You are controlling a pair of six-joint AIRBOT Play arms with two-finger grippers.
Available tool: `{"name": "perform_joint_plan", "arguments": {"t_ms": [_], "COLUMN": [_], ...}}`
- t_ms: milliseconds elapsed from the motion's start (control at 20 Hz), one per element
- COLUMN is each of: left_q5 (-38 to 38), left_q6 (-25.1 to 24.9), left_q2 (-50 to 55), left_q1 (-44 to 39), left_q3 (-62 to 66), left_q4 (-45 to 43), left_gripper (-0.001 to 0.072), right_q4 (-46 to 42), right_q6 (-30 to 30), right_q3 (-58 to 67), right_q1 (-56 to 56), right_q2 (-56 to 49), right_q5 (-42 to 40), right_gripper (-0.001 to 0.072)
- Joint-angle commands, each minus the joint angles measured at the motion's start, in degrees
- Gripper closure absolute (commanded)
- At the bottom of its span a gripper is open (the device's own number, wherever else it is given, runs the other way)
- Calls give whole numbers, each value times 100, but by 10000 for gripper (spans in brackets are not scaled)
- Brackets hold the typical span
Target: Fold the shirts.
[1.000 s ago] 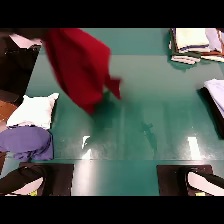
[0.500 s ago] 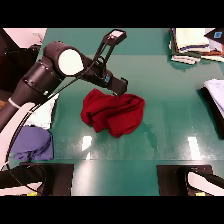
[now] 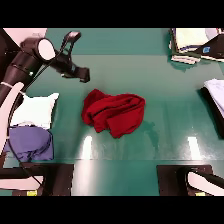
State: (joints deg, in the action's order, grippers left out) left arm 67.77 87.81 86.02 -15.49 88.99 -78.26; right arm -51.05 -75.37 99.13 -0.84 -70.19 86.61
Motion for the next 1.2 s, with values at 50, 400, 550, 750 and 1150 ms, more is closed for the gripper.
{"name": "perform_joint_plan", "arguments": {"t_ms": [50,400,550,750,1150], "left_q5": [-24,-514,-494,-625,22], "left_q6": [-780,-1641,-1668,-1672,-1427], "left_q2": [822,1523,1622,1676,1652], "left_q1": [752,723,702,448,595], "left_q3": [-431,-431,-442,-439,601], "left_q4": [828,2234,2337,2291,2168], "left_gripper": [39,41,41,42,683], "right_q4": [9,11,13,11,9], "right_q6": [-2,-4,-4,-4,-9], "right_q3": [-520,-1073,-1069,-1069,-1762], "right_q1": [2,2,4,31,87], "right_q2": [4,4,4,4,-2], "right_q5": [-122,-157,-245,-256,-201], "right_gripper": [687,687,688,687,550]}}
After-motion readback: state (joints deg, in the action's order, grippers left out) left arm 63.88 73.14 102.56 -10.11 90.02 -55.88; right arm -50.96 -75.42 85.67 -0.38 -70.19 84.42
